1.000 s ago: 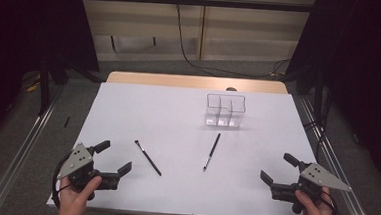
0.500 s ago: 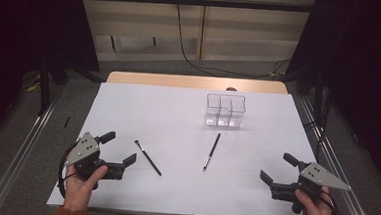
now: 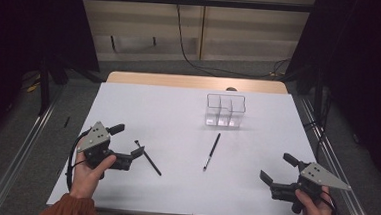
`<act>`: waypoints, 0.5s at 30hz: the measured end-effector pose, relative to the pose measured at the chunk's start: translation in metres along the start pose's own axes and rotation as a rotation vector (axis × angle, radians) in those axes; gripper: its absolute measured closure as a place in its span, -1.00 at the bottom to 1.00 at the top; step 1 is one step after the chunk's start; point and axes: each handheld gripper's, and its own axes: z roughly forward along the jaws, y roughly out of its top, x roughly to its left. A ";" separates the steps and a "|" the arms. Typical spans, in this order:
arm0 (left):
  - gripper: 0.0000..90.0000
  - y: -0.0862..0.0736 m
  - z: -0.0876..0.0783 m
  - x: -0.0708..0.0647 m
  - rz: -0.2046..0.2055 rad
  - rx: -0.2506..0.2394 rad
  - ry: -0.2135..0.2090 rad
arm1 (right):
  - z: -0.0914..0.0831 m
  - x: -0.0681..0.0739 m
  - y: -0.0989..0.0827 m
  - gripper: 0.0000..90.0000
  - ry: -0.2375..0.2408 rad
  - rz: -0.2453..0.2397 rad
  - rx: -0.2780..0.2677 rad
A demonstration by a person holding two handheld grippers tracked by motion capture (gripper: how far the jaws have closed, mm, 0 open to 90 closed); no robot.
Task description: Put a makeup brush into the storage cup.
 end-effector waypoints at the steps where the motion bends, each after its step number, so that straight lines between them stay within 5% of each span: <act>1: -0.97 0.001 0.001 0.001 -0.004 0.001 0.000 | 0.000 0.000 0.000 -0.99 0.000 -0.001 -0.001; 9: -0.97 0.005 0.014 0.005 -0.006 0.071 -0.038 | 0.000 0.000 0.000 -0.99 0.000 0.000 0.002; 15: -0.96 0.008 0.026 0.012 0.006 0.177 -0.074 | 0.000 0.000 0.000 -0.99 0.000 -0.002 0.001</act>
